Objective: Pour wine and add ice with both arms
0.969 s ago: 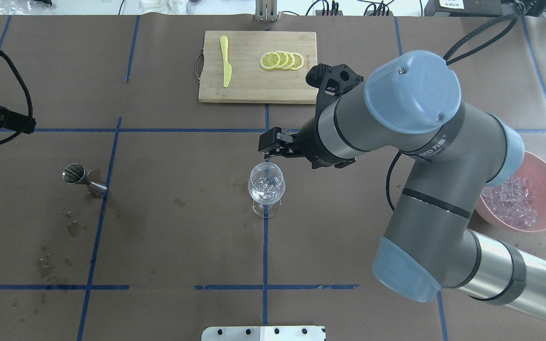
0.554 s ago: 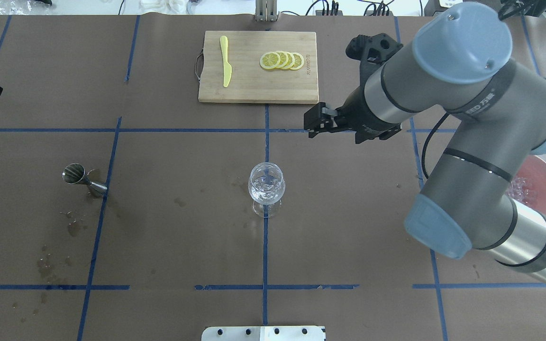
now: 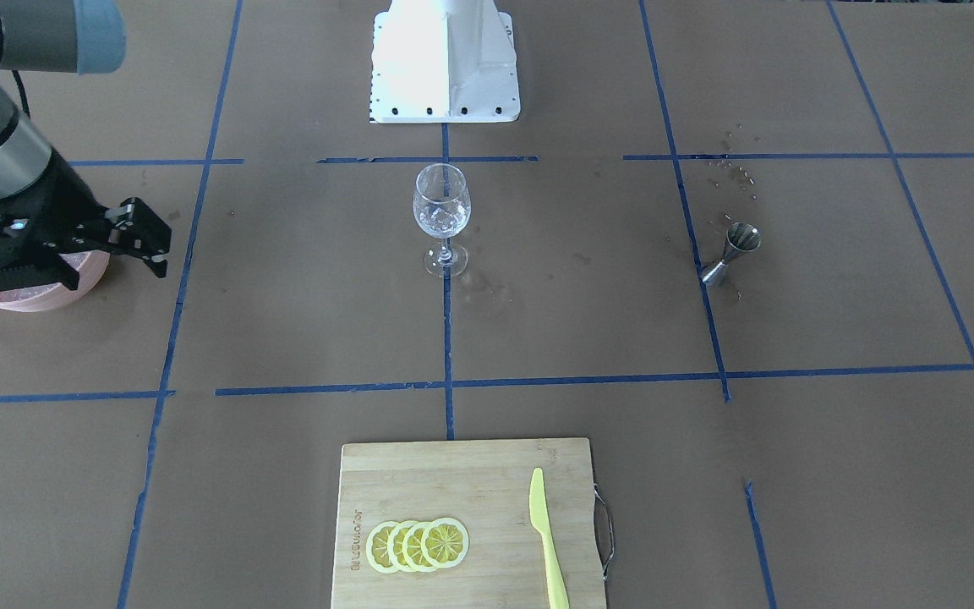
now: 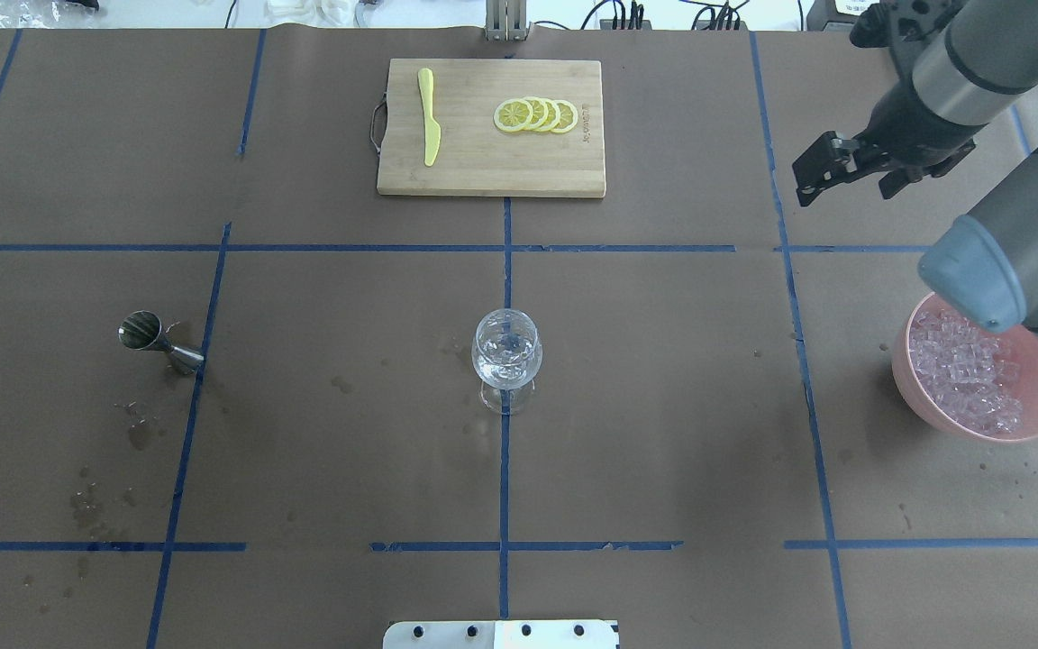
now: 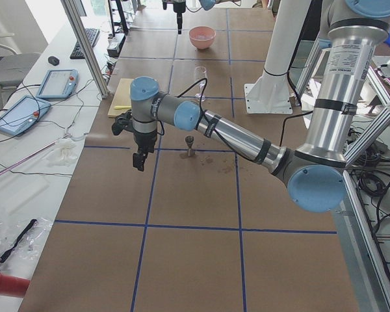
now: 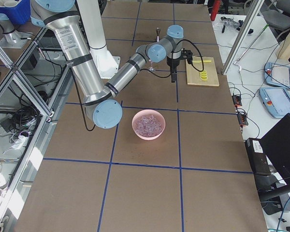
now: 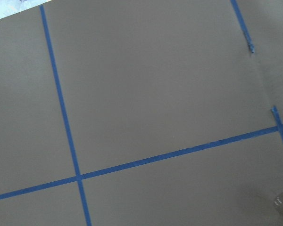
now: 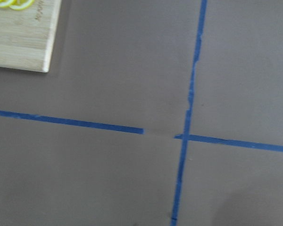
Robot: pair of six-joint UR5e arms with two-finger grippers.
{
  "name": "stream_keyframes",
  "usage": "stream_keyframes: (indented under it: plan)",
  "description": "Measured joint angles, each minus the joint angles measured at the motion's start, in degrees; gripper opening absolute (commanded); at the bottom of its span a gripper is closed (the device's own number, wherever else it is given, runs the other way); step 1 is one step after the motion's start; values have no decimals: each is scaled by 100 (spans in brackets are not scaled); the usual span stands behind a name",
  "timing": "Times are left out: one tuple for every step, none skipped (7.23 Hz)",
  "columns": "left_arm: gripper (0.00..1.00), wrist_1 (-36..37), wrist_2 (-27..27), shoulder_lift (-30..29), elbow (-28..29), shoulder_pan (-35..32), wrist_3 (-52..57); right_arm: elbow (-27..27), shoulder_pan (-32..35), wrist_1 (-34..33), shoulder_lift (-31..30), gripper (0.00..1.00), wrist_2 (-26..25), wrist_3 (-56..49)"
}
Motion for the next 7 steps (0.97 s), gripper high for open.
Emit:
stream_keyframes:
  plan:
    - [100, -5, -79, 76, 184, -192, 112, -99, 338, -247, -271, 100, 51, -861]
    - [100, -9, -178, 225, 294, -367, 333, -269, 711, -347, -575, 100, 210, -1690]
    - [100, -14, -266, 407, 384, -497, 605, -520, 1127, -365, -821, 100, 463, -2425]
    - [100, -18, -311, 584, 486, -568, 802, -759, 1554, -368, -1027, 100, 655, -3042]
    - [100, -18, -330, 691, 590, -596, 875, -876, 1848, -366, -1187, 100, 737, -3353]
    - [100, -19, -342, 756, 699, -609, 904, -921, 2003, -361, -1264, 100, 751, -3431]
    - [100, -25, -349, 800, 787, -622, 924, -937, 2100, -338, -1296, 100, 744, -3431]
